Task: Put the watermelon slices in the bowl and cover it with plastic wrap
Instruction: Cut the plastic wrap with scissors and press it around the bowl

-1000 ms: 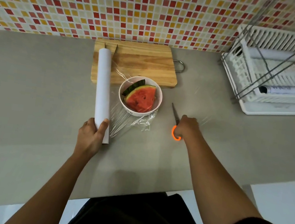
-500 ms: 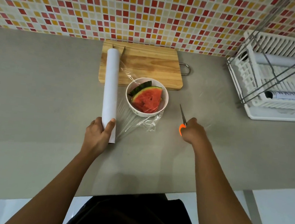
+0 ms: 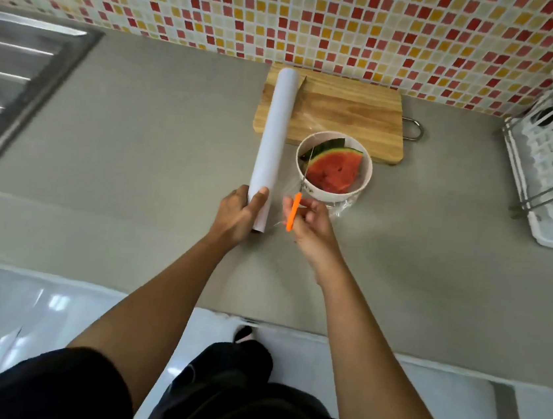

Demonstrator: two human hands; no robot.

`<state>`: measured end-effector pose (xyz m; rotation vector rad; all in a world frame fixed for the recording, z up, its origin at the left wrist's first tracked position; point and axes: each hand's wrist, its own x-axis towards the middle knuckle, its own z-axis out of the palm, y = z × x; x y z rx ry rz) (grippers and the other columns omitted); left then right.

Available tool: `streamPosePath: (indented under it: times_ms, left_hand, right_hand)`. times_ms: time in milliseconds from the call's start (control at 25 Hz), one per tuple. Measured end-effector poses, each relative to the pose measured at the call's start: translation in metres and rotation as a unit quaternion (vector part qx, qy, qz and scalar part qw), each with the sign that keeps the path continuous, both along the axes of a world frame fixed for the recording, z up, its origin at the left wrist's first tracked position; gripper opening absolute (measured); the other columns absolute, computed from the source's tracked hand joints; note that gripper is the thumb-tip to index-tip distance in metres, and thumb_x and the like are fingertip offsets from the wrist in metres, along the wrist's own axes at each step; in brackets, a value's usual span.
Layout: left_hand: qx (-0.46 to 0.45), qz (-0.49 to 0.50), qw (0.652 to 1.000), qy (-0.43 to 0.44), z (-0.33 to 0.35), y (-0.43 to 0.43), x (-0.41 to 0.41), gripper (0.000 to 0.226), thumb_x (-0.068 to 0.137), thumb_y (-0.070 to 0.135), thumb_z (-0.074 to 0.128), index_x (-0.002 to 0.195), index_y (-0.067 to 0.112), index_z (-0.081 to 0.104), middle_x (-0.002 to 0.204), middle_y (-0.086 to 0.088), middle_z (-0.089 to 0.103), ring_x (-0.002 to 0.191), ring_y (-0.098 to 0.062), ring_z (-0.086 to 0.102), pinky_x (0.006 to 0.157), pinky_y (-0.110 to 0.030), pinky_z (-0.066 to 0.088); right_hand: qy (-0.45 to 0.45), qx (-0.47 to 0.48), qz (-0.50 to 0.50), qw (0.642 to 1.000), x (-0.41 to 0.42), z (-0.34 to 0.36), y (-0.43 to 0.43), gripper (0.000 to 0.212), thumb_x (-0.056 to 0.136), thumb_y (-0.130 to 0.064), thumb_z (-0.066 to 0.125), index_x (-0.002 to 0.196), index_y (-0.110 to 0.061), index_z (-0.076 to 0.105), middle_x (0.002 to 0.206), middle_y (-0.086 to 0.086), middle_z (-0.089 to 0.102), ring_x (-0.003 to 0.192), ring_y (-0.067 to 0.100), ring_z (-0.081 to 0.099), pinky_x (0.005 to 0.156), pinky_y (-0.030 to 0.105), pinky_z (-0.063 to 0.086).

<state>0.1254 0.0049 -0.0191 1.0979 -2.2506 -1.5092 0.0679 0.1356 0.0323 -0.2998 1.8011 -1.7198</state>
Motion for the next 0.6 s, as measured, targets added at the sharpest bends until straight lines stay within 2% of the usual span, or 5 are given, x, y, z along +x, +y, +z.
streamPosePath:
  times_ms: [120,240,360,480,600]
  left_hand:
    - [0.018,0.013,1.000,0.009,0.001,0.002,0.001,0.036,0.093,0.048,0.045,0.075,0.016,0.051,0.095,-0.024,0.062,0.091,-0.038,0.057,0.068,-0.034,0.039]
    - [0.046,0.015,0.999,-0.004,0.006,0.005,0.003,0.042,0.093,0.050,0.044,0.089,0.011,0.057,0.103,-0.019,0.062,0.096,-0.035,0.057,0.079,-0.038,0.044]
    - [0.053,0.015,0.998,-0.019,0.013,0.006,0.006,0.053,0.092,0.055,0.041,0.104,0.007,0.060,0.108,-0.015,0.061,0.098,-0.031,0.057,0.084,-0.038,0.045]
    - [0.061,0.009,0.998,-0.015,0.018,0.004,0.006,0.053,0.092,0.055,0.041,0.108,0.007,0.059,0.108,-0.011,0.059,0.097,-0.029,0.057,0.079,-0.035,0.045]
    - [0.069,-0.004,0.997,-0.016,0.021,0.001,0.006,0.048,0.092,0.055,0.041,0.105,0.011,0.057,0.108,-0.008,0.058,0.093,-0.025,0.056,0.068,-0.029,0.042]
  right_hand:
    - [0.001,0.016,0.013,1.000,0.023,-0.009,0.008,0.022,0.090,-0.024,0.058,0.086,-0.005,0.048,0.060,-0.004,0.044,0.054,0.001,0.045,0.066,0.020,0.041]
    - [-0.021,0.062,0.006,0.998,0.051,-0.014,0.019,0.031,0.089,-0.037,0.057,0.088,-0.007,0.054,0.063,-0.004,0.052,0.056,0.000,0.052,0.051,0.006,0.037]
    - [-0.033,0.085,0.000,0.996,0.076,-0.017,0.026,0.030,0.087,-0.043,0.056,0.076,-0.017,0.049,0.068,0.001,0.053,0.061,0.011,0.051,0.049,0.007,0.037]
    - [-0.065,0.110,0.007,0.992,0.092,-0.021,0.033,0.033,0.085,-0.050,0.056,0.087,-0.019,0.043,0.066,-0.008,0.058,0.059,0.002,0.055,0.049,0.008,0.039]
    - [-0.089,0.120,0.035,0.988,0.102,-0.025,0.040,0.045,0.085,-0.054,0.054,0.101,-0.014,0.043,0.059,-0.023,0.064,0.057,-0.004,0.056,0.049,0.010,0.040]
